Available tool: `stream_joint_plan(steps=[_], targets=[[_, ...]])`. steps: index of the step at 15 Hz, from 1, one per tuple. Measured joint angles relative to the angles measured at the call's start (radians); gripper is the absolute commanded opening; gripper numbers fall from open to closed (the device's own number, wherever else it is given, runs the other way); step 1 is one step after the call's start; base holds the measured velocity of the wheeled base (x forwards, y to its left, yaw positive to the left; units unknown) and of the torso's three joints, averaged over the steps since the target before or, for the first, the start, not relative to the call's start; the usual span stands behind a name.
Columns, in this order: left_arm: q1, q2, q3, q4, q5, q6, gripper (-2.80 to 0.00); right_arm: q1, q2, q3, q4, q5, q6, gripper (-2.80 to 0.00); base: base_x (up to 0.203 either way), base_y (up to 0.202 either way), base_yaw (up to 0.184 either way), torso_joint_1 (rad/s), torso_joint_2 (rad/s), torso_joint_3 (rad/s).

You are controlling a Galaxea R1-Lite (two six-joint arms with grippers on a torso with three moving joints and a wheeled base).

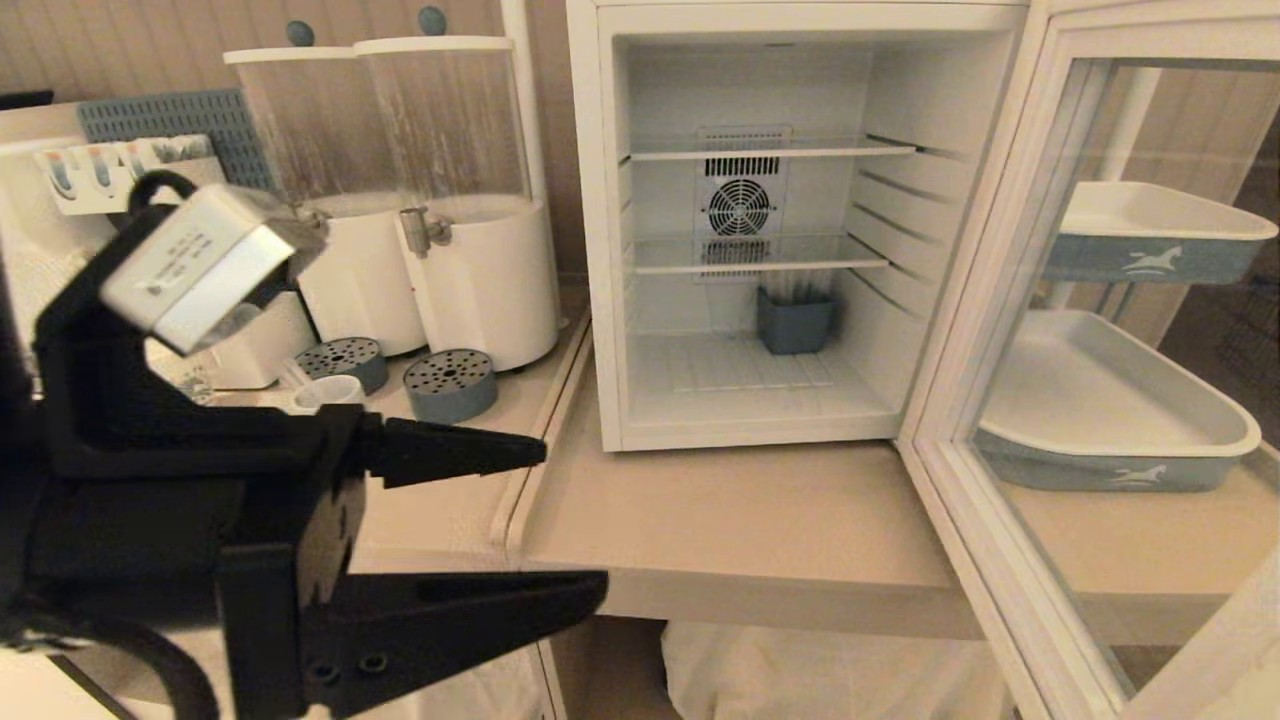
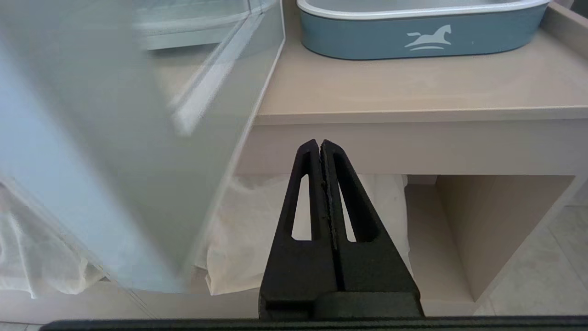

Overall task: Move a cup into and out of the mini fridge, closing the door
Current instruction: Open the freezer door

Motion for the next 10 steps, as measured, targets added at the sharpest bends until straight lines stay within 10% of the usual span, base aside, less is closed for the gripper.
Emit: stream_joint_plan(steps=[10], targets=[[0.0, -0.312, 0.159, 0.131, 0.077, -0.085, 0.0, 0.0, 0.0, 0.001, -0.001, 0.0, 0.001, -2.8, 0.0, 0.0, 0.0, 0.0, 0.0, 0.0]])
